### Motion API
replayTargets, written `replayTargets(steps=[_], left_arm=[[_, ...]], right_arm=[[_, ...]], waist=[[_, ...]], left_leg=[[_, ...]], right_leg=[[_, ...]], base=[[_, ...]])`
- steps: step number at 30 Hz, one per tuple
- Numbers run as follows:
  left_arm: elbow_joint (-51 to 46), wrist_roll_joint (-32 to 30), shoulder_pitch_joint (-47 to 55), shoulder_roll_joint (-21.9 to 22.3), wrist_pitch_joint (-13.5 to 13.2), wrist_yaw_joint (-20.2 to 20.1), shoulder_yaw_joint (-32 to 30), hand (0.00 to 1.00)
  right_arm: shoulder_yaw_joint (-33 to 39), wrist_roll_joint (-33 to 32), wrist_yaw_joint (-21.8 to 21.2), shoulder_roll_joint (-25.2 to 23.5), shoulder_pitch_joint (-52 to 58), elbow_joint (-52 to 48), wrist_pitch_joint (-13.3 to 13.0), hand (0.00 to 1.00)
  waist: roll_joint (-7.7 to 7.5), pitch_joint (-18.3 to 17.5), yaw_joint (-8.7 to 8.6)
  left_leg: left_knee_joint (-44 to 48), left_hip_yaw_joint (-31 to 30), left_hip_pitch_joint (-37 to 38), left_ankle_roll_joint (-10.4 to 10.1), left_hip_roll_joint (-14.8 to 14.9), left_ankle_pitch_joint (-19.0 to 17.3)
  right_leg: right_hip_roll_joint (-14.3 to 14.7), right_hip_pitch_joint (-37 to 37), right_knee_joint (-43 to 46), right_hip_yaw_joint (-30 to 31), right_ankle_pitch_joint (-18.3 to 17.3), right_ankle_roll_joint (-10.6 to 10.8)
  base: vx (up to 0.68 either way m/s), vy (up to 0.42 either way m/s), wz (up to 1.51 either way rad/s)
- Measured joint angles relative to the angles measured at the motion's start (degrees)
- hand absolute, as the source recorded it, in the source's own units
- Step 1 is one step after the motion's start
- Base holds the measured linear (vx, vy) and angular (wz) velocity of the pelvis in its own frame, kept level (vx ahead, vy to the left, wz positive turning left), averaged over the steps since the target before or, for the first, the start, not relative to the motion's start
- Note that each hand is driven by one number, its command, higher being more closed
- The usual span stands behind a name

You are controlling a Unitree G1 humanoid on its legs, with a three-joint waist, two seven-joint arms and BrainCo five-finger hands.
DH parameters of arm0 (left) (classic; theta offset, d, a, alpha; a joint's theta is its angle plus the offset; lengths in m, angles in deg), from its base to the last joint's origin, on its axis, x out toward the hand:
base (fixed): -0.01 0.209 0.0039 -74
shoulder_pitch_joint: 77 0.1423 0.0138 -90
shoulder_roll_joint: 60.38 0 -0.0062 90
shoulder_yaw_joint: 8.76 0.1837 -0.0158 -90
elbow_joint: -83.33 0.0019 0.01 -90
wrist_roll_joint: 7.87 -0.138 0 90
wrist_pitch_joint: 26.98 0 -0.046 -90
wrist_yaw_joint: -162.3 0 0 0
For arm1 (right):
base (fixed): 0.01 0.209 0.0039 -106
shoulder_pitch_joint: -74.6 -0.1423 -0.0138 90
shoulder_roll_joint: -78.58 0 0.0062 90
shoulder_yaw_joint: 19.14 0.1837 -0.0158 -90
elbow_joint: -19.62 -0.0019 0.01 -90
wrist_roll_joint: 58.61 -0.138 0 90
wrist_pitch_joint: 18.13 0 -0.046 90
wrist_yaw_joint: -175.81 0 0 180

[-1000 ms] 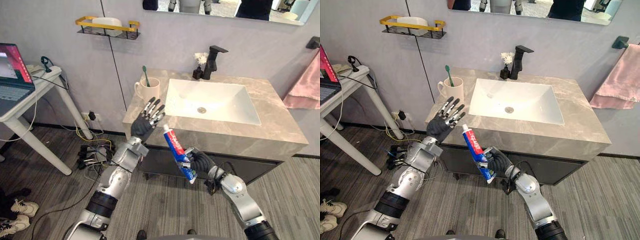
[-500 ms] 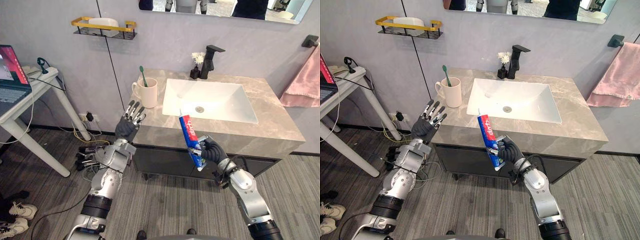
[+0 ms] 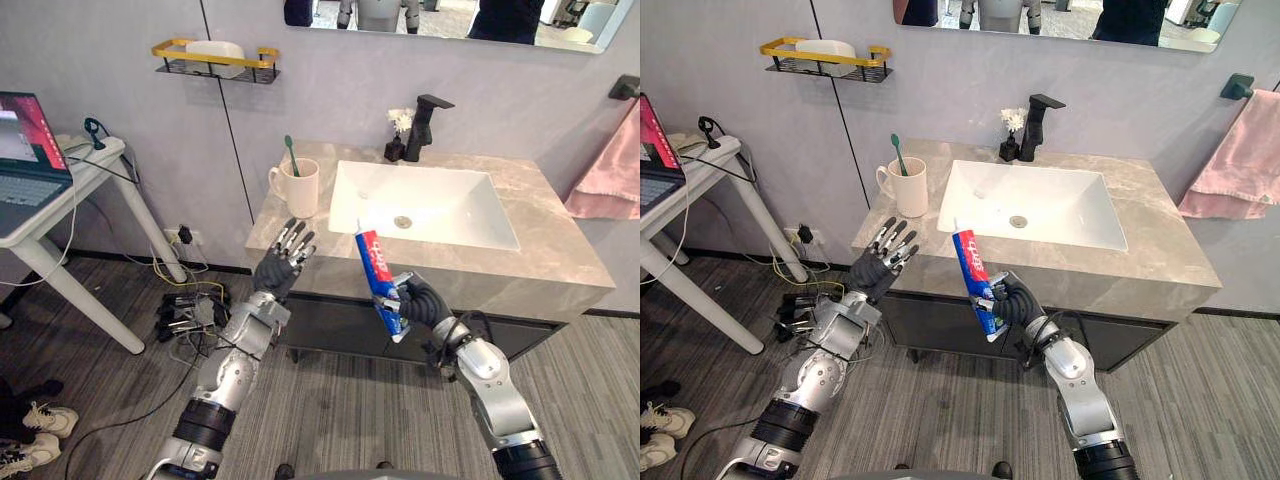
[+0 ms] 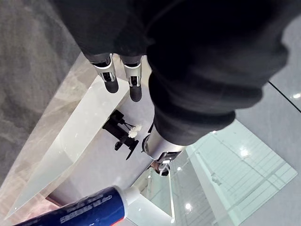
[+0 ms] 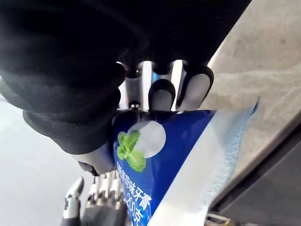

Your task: Organize washtable

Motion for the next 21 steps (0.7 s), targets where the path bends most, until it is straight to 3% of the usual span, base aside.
replayTargets(steps=[21], left_arm=[[-2.9,0.0,0.0,0.4,1.5,-2.3,8.7,0.00]], right_arm=[[-4.2,1.6,-1.0,0.0,0.0,0.0,0.0,1.00]], waist=[[-0.01,0.0,-0.04]], left_leg=[[0.0,-0.5,0.0,0.0,0.0,0.0]], right_leg=[[-0.1,0.7,-0.1,-1.3,-0.2,0.2]], base=[[0.00,0.000,0.03]])
